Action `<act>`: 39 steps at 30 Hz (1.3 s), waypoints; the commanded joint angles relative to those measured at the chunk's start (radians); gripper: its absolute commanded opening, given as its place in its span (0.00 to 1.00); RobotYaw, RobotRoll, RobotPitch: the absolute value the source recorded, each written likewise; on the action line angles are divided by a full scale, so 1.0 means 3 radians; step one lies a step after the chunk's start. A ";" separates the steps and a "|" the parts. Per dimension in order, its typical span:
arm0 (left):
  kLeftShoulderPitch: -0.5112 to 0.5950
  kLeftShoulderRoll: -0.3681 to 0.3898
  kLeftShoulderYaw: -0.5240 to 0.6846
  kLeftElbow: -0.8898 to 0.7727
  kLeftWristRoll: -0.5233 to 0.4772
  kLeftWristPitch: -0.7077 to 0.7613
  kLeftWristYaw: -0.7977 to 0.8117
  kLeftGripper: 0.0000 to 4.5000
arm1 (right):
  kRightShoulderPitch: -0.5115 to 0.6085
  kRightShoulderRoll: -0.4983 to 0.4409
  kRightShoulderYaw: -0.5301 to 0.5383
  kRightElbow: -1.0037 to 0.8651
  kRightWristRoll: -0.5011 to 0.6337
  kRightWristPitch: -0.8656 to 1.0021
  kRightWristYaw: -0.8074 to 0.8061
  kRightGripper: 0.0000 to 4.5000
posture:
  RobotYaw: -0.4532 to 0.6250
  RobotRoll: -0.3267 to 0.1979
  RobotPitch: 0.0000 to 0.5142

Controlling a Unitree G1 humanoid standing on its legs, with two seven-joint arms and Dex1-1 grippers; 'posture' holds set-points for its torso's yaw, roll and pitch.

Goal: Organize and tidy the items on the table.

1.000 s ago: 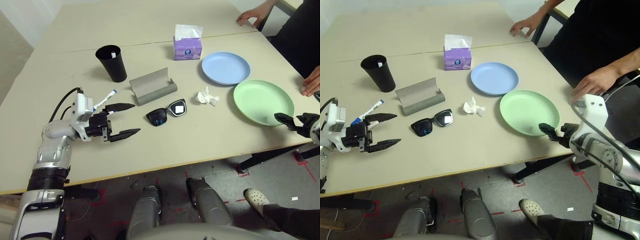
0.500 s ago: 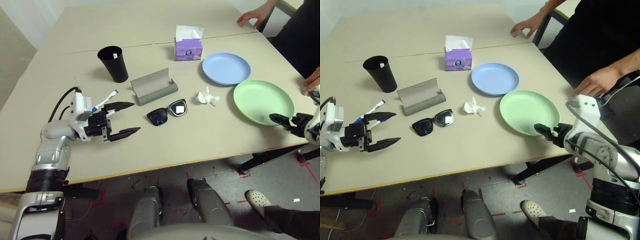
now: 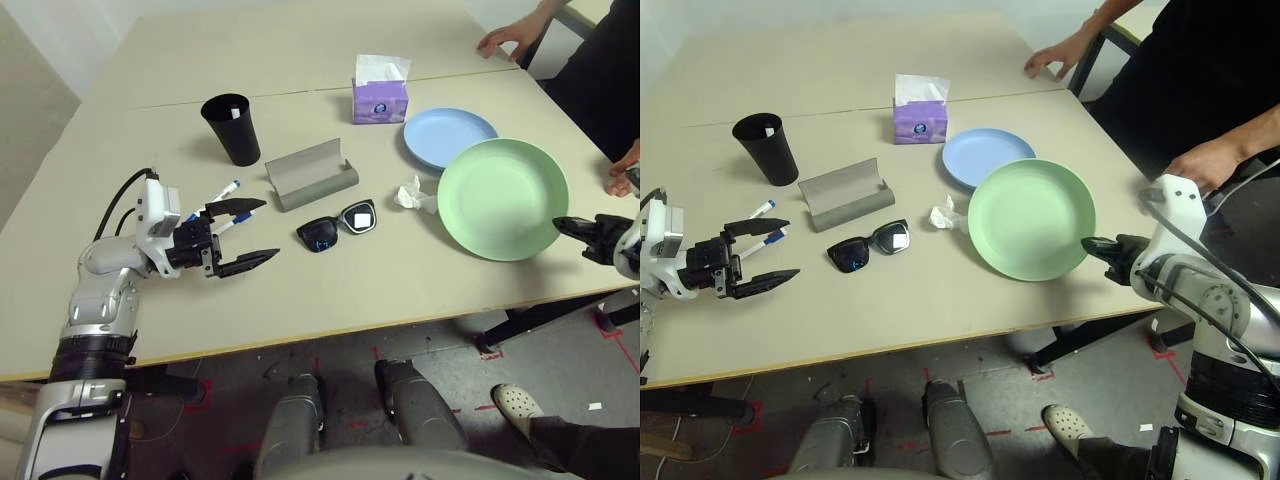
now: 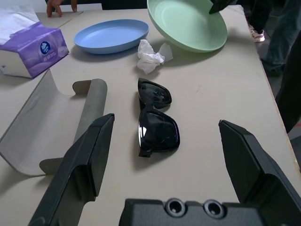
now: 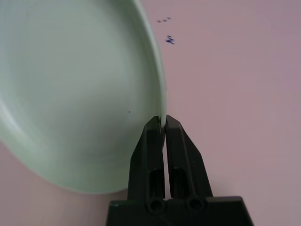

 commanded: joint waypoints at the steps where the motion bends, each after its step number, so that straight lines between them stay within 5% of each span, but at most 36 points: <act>1: -0.0008 -0.0008 -0.0004 0.0081 0.0029 -0.0027 -0.0020 1.00 | -0.0287 -0.0015 -0.0017 0.0015 0.0121 0.0333 -0.0009 0.00 | 0.24 0.62 0.31; 13: 0.0110 -0.0067 -0.0004 0.0049 0.0044 -0.0069 0.0020 1.00 | -0.2007 -0.0198 0.0549 0.1726 -0.0201 0.0245 0.0051 0.00 | 0.25 0.62 0.31; 19: 0.0173 -0.0108 -0.0001 -0.0011 0.0036 -0.0069 0.0087 1.00 | -0.2775 -0.0200 0.1254 0.3055 -0.0731 -0.0594 0.0427 0.00 | 0.26 0.62 0.32; 23: 0.0203 -0.0125 0.0005 -0.0058 0.0028 -0.0061 0.0125 1.00 | -0.3188 -0.0058 0.1417 0.3856 -0.1030 -0.1209 0.0538 0.00 | 0.28 0.62 0.32; 29: 0.0285 -0.0114 0.0039 -0.0119 0.0008 -0.0056 0.0159 1.00 | -0.3497 0.0125 0.1347 0.4531 -0.1264 -0.1859 0.0459 0.00 | 0.29 0.62 0.33; 39: 0.0560 -0.0035 0.0127 -0.0429 -0.0093 0.0075 0.0207 1.00 | -0.3492 0.0235 0.1177 0.4796 -0.1388 -0.2258 0.0288 0.00 | 0.32 0.62 0.39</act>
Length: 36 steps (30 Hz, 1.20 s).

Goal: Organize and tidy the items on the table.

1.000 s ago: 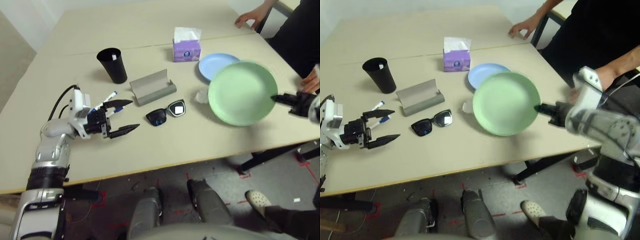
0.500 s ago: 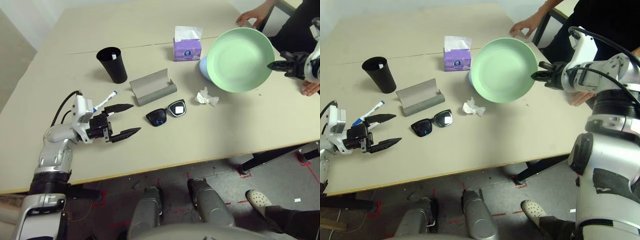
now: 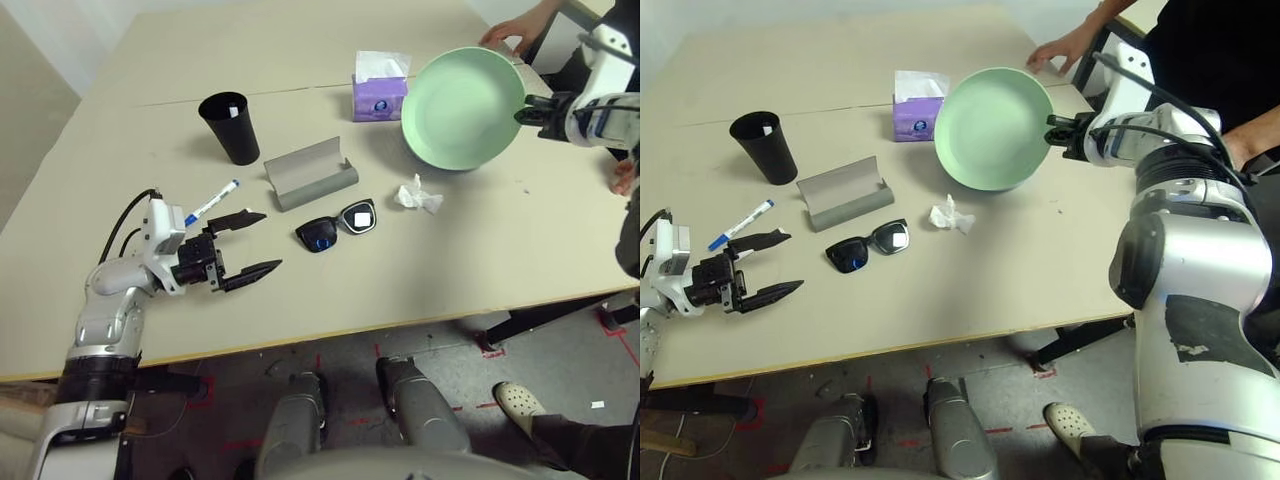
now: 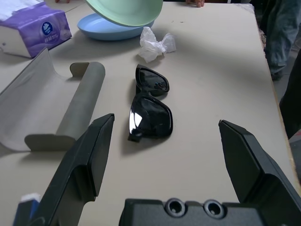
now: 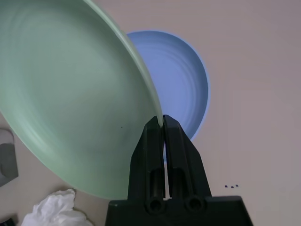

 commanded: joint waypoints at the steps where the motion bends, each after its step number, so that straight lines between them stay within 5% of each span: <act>1: 0.0141 0.0080 0.0077 -0.0176 -0.0058 0.0079 -0.0001 1.00 | -0.0011 -0.0010 -0.0080 0.0054 -0.0063 -0.0095 -0.0064 0.00 | 0.32 0.62 0.40; 26: 0.0450 0.0098 0.0144 -0.0534 -0.0120 0.0204 0.0178 1.00 | 0.0056 -0.0013 -0.0219 0.0102 -0.0229 -0.0263 -0.0200 0.00 | 0.34 0.62 0.44; 36: 0.0372 0.0055 0.0104 -0.0408 -0.0081 0.0163 0.0195 1.00 | 0.0018 -0.0052 -0.0258 0.0102 -0.0267 -0.0313 -0.0203 0.79 | 0.34 0.62 0.43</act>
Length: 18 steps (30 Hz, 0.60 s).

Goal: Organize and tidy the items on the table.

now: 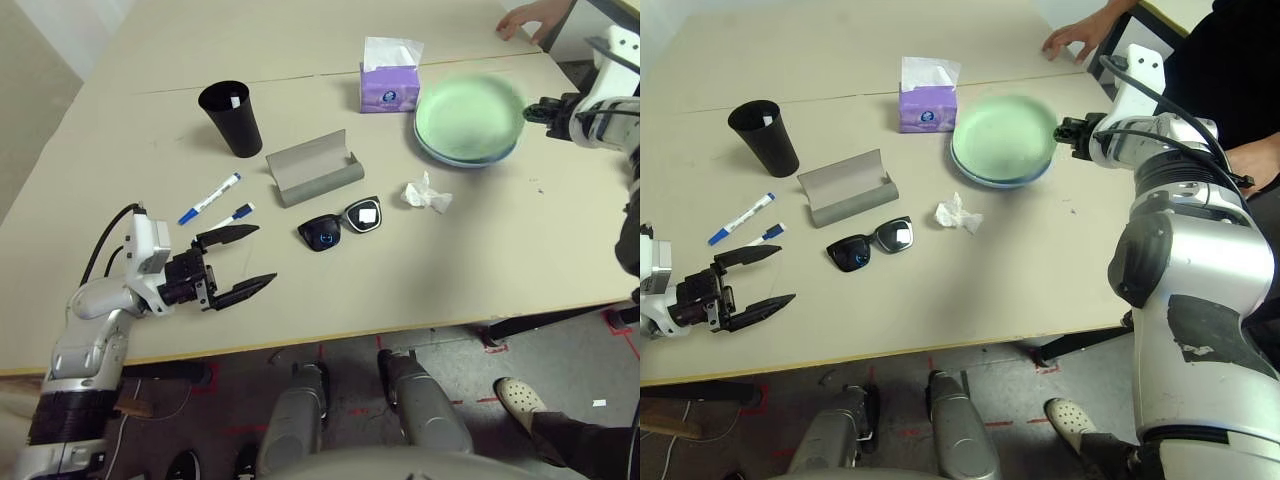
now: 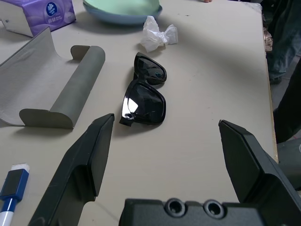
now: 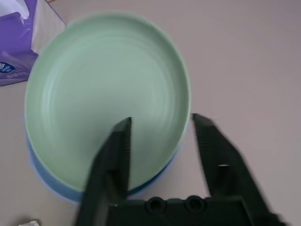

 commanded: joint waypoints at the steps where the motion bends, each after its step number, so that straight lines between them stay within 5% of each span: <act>1: -0.0024 -0.0015 -0.0025 0.0089 0.0052 -0.0037 -0.0012 1.00 | -0.0004 -0.0029 -0.0055 0.0034 -0.0016 -0.0015 0.0011 0.87 | 0.34 0.62 0.42; 3: -0.0048 -0.0022 -0.0032 0.0118 0.0061 -0.0047 -0.0019 1.00 | -0.0024 -0.0045 -0.0063 0.0028 -0.0010 0.0006 0.0031 0.99 | 0.33 0.62 0.42; 8: -0.0127 -0.0027 -0.0039 0.0229 0.0077 -0.0097 -0.0044 1.00 | -0.0166 -0.0141 0.0000 -0.0043 -0.0043 0.0238 0.0291 0.99 | 0.33 0.62 0.41; 12: -0.0222 -0.0030 -0.0033 0.0346 0.0088 -0.0140 -0.0063 1.00 | -0.0212 -0.0346 0.0332 -0.0497 -0.0147 0.0608 0.1014 0.99 | 0.31 0.62 0.40; 15: -0.0314 -0.0019 -0.0010 0.0455 0.0079 -0.0156 -0.0089 1.00 | 0.0551 -0.0728 0.0435 -0.2036 0.0121 0.1026 0.1595 0.99 | 0.28 0.62 0.40; 18: -0.0376 0.0008 -0.0023 0.0520 0.0086 -0.0165 -0.0152 1.00 | 0.1839 -0.1046 -0.0016 -0.3799 0.0494 0.1392 0.1728 0.99 | 0.27 0.62 0.39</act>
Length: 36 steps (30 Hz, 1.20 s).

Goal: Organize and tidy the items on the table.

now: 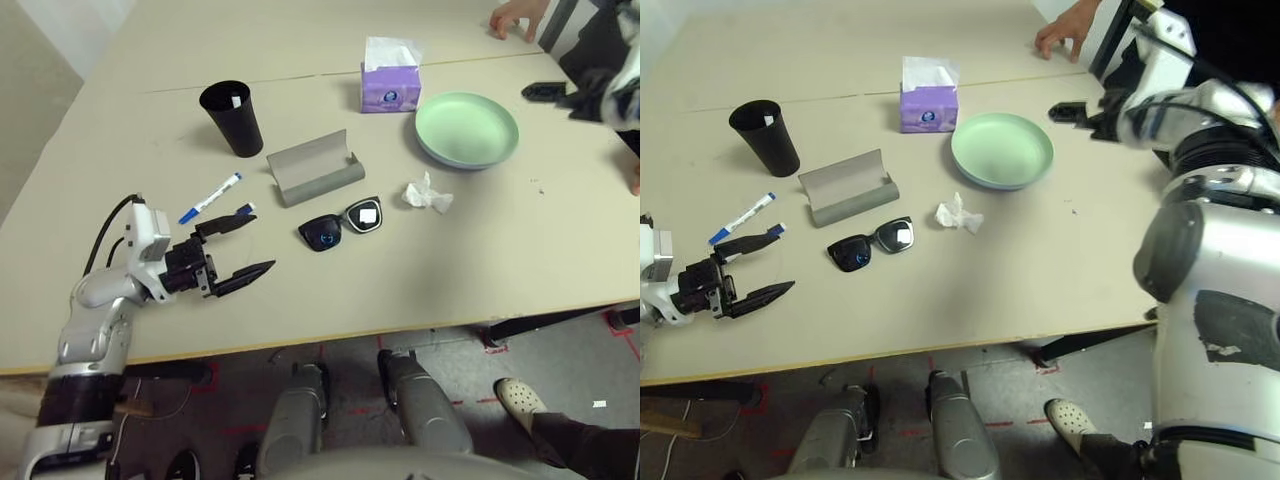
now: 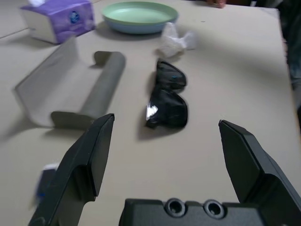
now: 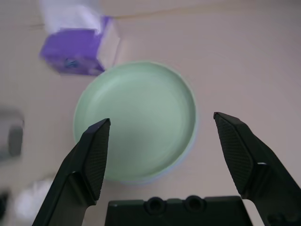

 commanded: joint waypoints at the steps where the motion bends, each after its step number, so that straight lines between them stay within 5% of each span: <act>1: -0.0041 0.0043 -0.0013 0.0085 0.0034 -0.0022 -0.0092 1.00 | 0.1273 -0.0165 -0.0540 -0.1754 0.0416 0.0468 0.0166 0.99 | 0.26 0.62 0.39; 6: -0.0147 0.0105 -0.0004 0.0150 -0.0001 0.0056 -0.0188 1.00 | 0.2849 0.0068 -0.1174 -0.3022 0.0513 0.0301 -0.0018 0.99 | 0.24 0.62 0.38; 10: -0.0227 0.0150 -0.0031 0.0154 -0.0009 0.0118 -0.0279 1.00 | 0.3364 0.0363 -0.1124 -0.3213 0.0500 -0.0190 -0.0202 0.99 | 0.24 0.62 0.36; 16: -0.0335 0.0237 -0.0020 0.0192 0.0003 0.0163 -0.0391 1.00 | 0.3486 0.0793 -0.0695 -0.2882 0.0226 -0.1175 -0.0510 0.99 | 0.26 0.62 0.34; 24: -0.0308 0.0255 -0.0015 0.0057 -0.0010 0.0229 -0.0375 1.00 | 0.3086 0.1140 -0.0027 -0.2261 -0.0019 -0.2110 -0.0622 0.99 | 0.28 0.62 0.31; 36: -0.0287 0.0310 -0.0028 0.0018 -0.0003 0.0278 -0.0447 1.00 | 0.2537 0.1316 0.0382 -0.1522 -0.0032 -0.2563 -0.0522 0.99 | 0.29 0.62 0.31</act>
